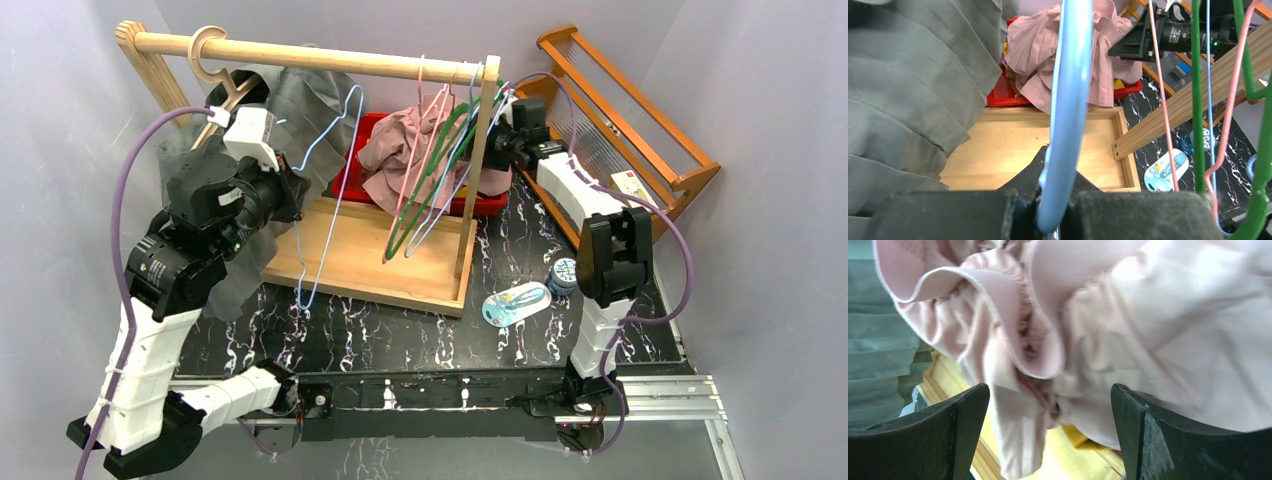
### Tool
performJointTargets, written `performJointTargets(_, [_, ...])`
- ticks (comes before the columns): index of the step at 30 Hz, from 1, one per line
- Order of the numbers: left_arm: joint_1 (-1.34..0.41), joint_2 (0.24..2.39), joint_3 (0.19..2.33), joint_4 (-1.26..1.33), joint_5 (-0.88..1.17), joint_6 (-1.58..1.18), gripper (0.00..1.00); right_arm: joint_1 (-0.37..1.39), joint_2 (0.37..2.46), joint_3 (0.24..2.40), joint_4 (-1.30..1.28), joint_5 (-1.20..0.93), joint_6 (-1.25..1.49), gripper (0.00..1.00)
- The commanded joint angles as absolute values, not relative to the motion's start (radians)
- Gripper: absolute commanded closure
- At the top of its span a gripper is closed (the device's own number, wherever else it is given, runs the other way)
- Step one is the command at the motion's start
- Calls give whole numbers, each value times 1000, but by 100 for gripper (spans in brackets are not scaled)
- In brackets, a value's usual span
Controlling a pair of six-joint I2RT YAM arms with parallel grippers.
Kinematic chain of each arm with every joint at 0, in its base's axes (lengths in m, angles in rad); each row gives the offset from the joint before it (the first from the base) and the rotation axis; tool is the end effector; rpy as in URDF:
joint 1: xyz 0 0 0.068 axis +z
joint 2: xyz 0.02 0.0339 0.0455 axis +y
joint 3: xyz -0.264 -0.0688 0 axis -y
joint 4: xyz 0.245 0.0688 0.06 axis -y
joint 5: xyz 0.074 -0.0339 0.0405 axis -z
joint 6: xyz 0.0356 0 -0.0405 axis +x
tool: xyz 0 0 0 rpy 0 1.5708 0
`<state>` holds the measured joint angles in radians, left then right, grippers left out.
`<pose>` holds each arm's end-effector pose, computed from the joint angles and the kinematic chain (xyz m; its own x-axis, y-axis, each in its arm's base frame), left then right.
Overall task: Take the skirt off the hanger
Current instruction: Place the skirt in the bin.
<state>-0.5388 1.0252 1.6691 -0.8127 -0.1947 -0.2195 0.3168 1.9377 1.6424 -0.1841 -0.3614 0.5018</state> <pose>0.1325 -0.0712 0.5159 -0.2147 -0.1205 -0.9692 0.3002 0.9362 -0.1829 0.4349 0.1558 0.2965 -0.6678 0.2546 -0.6994 -0.3060 0.7627 0.5698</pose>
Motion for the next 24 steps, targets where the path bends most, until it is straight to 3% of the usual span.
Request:
performJointTargets(1, [-543,1037,1745,-870,-217,-176,100,249,1905,1644,-283,-445,438,2])
performJointTargets(12, [-542,1048,1733,-857,-197,-172,100,263,1774,1487,-173,-606,421,6])
performJointTargets(17, [-543,1019,1679,-799,-207,-175,100,264,1750,1491,-192,-668,470,18])
performJointTargets(24, [-543,1051,1663,-826,-215,-136,100,290,1733,1453,-24,-780,581,39])
